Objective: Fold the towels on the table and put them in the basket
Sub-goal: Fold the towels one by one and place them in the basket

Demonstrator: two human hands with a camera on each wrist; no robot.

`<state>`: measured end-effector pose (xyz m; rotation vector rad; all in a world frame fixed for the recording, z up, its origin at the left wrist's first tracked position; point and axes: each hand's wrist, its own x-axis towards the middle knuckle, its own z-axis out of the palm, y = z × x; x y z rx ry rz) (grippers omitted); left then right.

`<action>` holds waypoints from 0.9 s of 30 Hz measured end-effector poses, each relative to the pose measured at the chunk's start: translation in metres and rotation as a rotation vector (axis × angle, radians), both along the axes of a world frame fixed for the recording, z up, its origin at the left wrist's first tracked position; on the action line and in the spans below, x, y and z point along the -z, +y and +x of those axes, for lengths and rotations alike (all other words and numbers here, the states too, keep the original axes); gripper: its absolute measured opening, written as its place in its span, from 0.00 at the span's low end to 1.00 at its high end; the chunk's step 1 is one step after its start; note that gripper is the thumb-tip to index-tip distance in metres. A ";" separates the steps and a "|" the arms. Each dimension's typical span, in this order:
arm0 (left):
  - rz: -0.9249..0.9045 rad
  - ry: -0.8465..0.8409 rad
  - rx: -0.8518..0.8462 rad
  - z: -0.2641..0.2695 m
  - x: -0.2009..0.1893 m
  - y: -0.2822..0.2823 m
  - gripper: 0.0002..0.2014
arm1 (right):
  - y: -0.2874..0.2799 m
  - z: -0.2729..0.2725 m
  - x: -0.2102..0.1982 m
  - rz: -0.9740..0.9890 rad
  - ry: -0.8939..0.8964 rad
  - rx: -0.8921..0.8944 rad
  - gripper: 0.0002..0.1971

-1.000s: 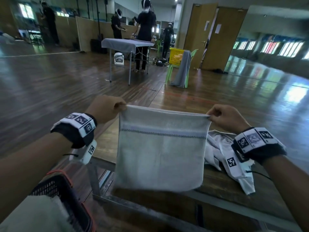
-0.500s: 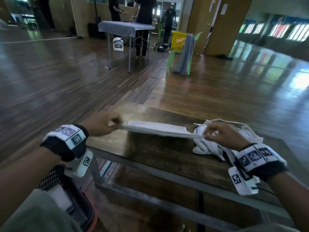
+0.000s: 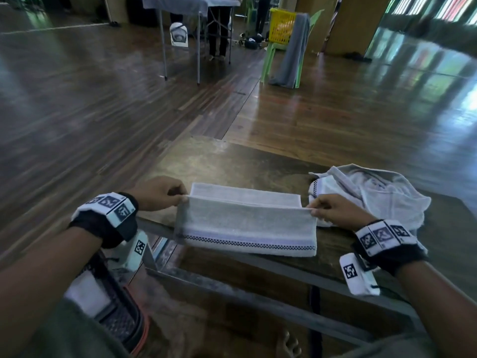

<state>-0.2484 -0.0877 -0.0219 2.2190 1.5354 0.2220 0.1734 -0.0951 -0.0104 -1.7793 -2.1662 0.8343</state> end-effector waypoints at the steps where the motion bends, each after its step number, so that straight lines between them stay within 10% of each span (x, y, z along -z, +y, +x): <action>1: 0.023 -0.001 -0.007 0.002 0.002 0.009 0.08 | 0.010 -0.002 0.004 0.005 -0.005 0.023 0.05; 27: 0.064 0.089 -0.127 0.020 0.055 0.086 0.04 | 0.097 -0.016 0.064 0.040 -0.289 0.128 0.11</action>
